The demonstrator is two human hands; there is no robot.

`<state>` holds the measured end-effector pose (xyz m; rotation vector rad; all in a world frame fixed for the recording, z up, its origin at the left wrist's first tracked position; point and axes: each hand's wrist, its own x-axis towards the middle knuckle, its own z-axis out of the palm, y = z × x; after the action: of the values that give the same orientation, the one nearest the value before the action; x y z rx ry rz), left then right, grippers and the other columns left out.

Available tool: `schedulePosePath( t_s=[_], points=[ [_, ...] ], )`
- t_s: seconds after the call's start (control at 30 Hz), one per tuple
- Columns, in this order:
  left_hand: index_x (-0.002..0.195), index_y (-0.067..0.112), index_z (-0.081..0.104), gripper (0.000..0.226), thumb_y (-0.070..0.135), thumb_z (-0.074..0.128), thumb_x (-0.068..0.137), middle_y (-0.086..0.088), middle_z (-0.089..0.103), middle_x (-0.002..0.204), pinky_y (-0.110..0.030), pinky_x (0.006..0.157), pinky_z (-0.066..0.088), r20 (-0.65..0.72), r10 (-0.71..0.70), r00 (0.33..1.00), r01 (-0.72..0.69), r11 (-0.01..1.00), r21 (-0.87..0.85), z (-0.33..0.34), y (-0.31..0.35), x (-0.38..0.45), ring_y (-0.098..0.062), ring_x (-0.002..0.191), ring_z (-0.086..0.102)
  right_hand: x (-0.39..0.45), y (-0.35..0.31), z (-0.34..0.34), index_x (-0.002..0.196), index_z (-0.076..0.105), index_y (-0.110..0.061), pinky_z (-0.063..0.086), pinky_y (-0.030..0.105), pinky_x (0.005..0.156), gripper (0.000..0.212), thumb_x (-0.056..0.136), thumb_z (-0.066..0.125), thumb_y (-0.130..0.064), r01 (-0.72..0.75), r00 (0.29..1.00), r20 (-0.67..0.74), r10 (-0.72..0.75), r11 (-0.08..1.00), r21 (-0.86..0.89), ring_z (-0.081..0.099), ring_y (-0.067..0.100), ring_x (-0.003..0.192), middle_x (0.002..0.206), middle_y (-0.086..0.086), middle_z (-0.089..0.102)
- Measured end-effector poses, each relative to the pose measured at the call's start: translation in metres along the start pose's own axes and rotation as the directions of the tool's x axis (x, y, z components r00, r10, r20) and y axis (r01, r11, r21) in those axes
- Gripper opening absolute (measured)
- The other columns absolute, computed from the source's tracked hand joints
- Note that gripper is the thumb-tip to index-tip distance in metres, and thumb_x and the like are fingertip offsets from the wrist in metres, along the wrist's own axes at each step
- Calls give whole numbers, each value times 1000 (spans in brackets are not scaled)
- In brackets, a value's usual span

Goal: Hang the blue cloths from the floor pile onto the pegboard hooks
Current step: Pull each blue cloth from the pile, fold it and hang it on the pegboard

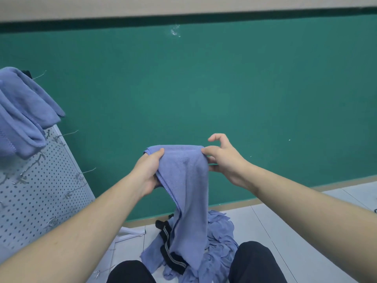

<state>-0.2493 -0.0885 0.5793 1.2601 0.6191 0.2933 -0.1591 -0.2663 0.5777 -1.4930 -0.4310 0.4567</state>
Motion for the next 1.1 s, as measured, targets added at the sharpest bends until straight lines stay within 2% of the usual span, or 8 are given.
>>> schedulePosePath(
  t_s=[0.1, 0.23, 0.33, 0.53, 0.67, 0.77, 0.93, 1.1],
  points=[
    [95, 16, 59, 17, 31, 54, 102, -4, 72, 66, -35, 61, 52, 33, -139, 990, 141, 989, -48, -3, 4, -2, -20, 56, 70, 1, 2, 4, 95, 42, -24, 41, 31, 62, 22, 95, 53, -5, -25, 998, -59, 27, 999, 31, 44, 19, 64, 83, 6, 52],
    [91, 23, 62, 10, 31, 59, 96, 3, 71, 85, -38, 85, 49, 178, -237, 955, 221, 969, 107, -7, -7, -3, -19, 84, 65, 2, 5, 8, 86, 46, -22, 40, 29, 58, 22, 96, 52, -3, -8, 992, -123, 19, 997, 83, 46, 14, 55, 71, 2, 53],
    [104, 24, 64, 11, 18, 61, 95, 5, 68, 105, -42, 96, 40, 192, -194, 962, 153, 966, 209, -5, -21, -7, -17, 94, 61, 4, 2, 3, 88, 51, -24, 36, 32, 61, 20, 94, 53, -6, -40, 985, -166, 41, 999, 12, 42, 16, 57, 73, 3, 53],
    [117, 22, 57, 20, 10, 52, 102, -3, 70, 98, -31, 62, 54, 145, -10, 989, 7, 1000, 24, 8, -14, -1, -18, 78, 68, 3, -1, 0, 96, 50, -25, 41, 30, 61, 14, 95, 63, -20, -221, 974, -52, 222, 975, 24, 48, 21, 75, 85, 4, 54],
    [119, 20, 58, 21, 8, 49, 103, -7, 70, 103, -31, 58, 56, 165, -20, 986, 33, 996, -77, 13, -6, 2, -19, 78, 70, -5, 8, -3, 122, 49, -32, 53, 38, 85, 43, 88, 70, -15, -284, 945, 152, 291, 956, -66, 57, 22, 84, 89, 5, 60],
    [113, 14, 57, 18, 6, 44, 104, -9, 68, 104, -29, 59, 55, 145, 3, 989, 1, 1000, -26, 6, -3, 4, -18, 78, 68, -4, 15, -3, 128, 49, -33, 53, 47, 99, 53, 86, 65, -5, -181, 975, 98, 201, 966, -183, 58, 23, 89, 96, 8, 62],
    [97, 26, 57, 18, 18, 42, 104, -2, 65, 89, -27, 61, 48, -10, 127, 992, -114, 918, 380, -9, 4, 0, -18, 68, 57, -3, 7, 4, 127, 40, -33, 53, 33, 67, 49, 93, 54, -1, -42, 996, 72, 50, 993, -109, 49, 21, 74, 89, 9, 56],
    [97, 22, 59, 16, 21, 44, 105, -3, 66, 94, -28, 59, 51, -33, 94, 995, -72, 909, 410, -10, 10, -1, -19, 72, 58, -2, 9, 10, 122, 48, -32, 35, 28, 55, 39, 94, 57, -7, -73, 997, 15, 78, 977, -200, 41, 16, 58, 68, 2, 49]
  ],
)
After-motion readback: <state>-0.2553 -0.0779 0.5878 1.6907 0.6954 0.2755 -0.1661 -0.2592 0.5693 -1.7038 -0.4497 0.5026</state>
